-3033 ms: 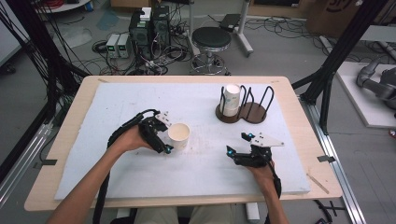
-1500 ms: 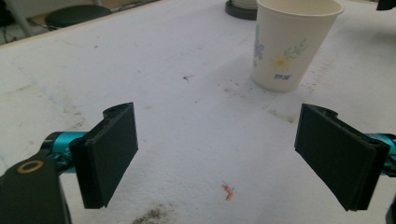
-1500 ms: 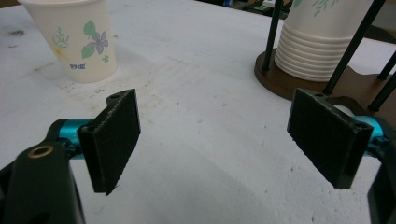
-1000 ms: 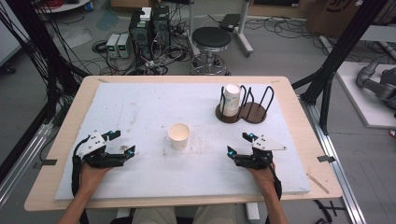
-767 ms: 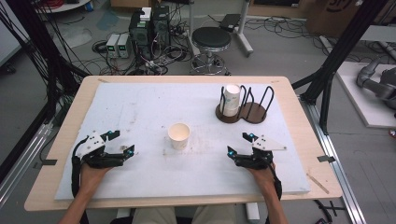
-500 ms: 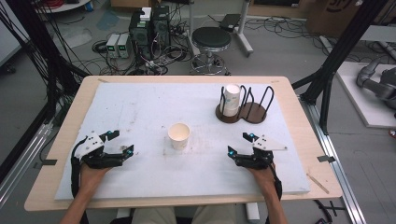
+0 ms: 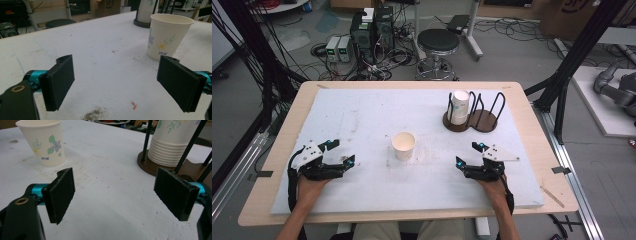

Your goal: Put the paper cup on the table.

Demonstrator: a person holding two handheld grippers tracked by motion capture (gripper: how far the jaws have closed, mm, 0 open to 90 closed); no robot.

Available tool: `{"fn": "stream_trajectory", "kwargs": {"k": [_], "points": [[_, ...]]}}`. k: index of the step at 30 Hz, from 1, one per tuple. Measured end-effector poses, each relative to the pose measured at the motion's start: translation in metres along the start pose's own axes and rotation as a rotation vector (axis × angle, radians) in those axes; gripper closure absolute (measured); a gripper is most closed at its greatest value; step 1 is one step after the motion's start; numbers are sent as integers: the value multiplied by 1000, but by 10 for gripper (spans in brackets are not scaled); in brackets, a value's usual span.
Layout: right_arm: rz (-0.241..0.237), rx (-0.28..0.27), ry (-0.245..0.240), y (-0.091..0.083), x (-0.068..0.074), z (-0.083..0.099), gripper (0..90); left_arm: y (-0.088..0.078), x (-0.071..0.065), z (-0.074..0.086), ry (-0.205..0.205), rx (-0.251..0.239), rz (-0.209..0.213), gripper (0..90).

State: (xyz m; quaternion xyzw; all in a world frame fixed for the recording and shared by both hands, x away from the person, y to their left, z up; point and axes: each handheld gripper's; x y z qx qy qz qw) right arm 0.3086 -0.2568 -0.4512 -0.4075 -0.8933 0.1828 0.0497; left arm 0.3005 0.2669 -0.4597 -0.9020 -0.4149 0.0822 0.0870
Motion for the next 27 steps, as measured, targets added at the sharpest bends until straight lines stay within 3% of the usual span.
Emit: {"fn": "stream_trajectory", "kwargs": {"k": [27], "points": [[2,4,2,1,0,0,175,-1,1,0,-7,-6,-6,144]]}}
Point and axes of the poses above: each handheld gripper's, and its own axes: y roughly forward along the jaws, z roughly out of its underside, x roughly to its left, and after that the axes turned 3 degrees about -y, right-handed
